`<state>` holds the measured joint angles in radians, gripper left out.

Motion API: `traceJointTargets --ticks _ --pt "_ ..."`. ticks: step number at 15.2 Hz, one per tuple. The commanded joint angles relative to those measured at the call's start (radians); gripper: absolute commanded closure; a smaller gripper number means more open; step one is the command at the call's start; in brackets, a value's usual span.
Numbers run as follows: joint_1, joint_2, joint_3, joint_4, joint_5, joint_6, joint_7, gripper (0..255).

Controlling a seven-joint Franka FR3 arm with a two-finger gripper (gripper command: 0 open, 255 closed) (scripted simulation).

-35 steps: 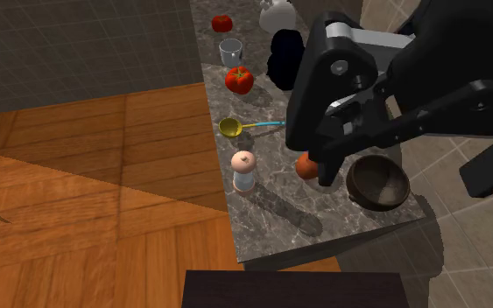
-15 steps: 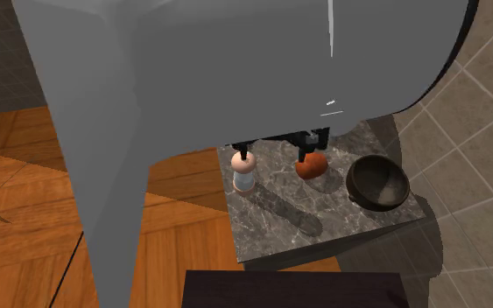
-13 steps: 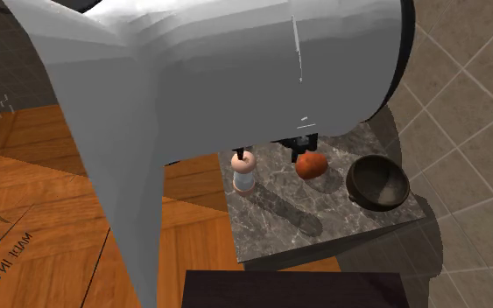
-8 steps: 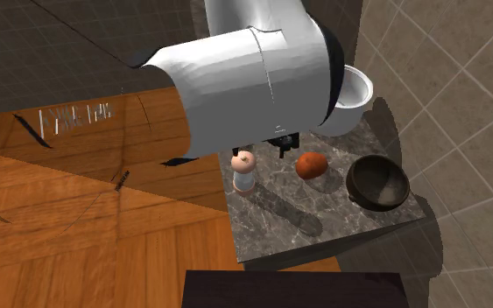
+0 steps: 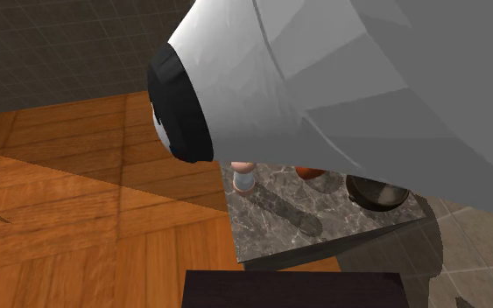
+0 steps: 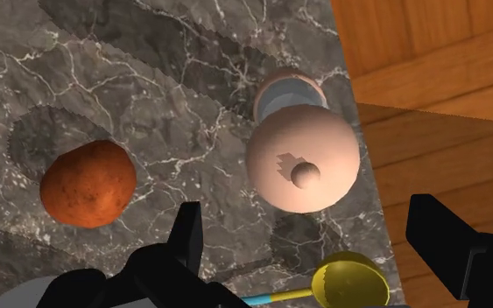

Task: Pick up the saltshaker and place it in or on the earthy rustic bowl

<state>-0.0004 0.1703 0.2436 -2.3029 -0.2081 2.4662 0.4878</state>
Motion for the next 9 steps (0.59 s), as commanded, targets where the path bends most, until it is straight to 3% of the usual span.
traceJointTargets --ticks 1,9 --pt "0.010 0.086 -0.011 0.049 -0.042 0.036 0.033 0" --pt "0.028 0.191 -0.042 0.067 -0.099 0.119 0.074 0"
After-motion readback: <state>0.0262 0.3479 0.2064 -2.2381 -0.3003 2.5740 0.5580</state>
